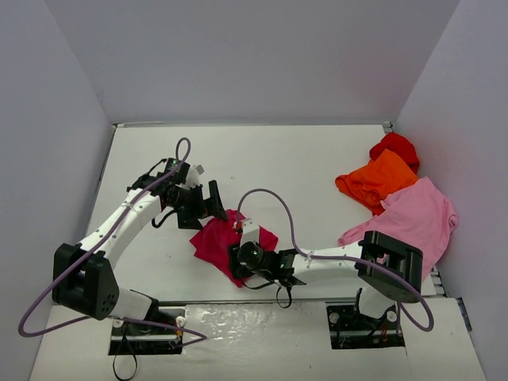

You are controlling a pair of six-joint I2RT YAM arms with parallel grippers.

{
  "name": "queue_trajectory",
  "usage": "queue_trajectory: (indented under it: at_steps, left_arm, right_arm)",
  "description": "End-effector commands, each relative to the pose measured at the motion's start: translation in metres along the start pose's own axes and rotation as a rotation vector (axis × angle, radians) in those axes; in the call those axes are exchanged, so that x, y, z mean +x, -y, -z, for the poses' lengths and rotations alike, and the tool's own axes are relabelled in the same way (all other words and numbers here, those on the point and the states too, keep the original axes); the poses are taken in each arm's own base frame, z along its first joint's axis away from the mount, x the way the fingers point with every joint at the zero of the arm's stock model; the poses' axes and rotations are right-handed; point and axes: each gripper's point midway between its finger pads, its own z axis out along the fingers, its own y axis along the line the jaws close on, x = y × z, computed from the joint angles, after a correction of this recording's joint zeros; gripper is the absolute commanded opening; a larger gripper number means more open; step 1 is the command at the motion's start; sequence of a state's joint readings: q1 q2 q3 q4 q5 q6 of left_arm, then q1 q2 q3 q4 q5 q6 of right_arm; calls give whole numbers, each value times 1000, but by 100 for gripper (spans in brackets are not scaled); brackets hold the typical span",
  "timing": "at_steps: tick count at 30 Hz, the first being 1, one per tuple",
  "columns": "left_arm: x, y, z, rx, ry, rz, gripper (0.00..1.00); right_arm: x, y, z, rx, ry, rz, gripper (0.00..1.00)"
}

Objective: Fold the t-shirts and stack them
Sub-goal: Fold the long partially folded tshirt into a neat square

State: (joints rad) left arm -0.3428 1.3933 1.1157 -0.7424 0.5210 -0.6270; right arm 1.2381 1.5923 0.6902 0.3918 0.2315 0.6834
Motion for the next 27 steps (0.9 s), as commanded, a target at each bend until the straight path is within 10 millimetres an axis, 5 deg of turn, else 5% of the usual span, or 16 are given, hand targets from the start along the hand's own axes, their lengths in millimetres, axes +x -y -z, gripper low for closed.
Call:
queue_trajectory:
  at_steps: [1,9,18,27]
  left_arm:
    - [-9,6,4,24,42,-37,97]
    - [-7,1,-1,15,25,-31,97]
    - [-7,1,-2,17,25,-33,97]
    - [-6,-1,-4,15,17,-47,97]
  right_arm:
    - [-36,-18,7,-30,96,-8,42]
    - [-30,-17,2,-25,65,-7,1]
    - [-41,-37,23,-120,60,-43,0]
    - [-15,-43,50,-206,14,-97,0]
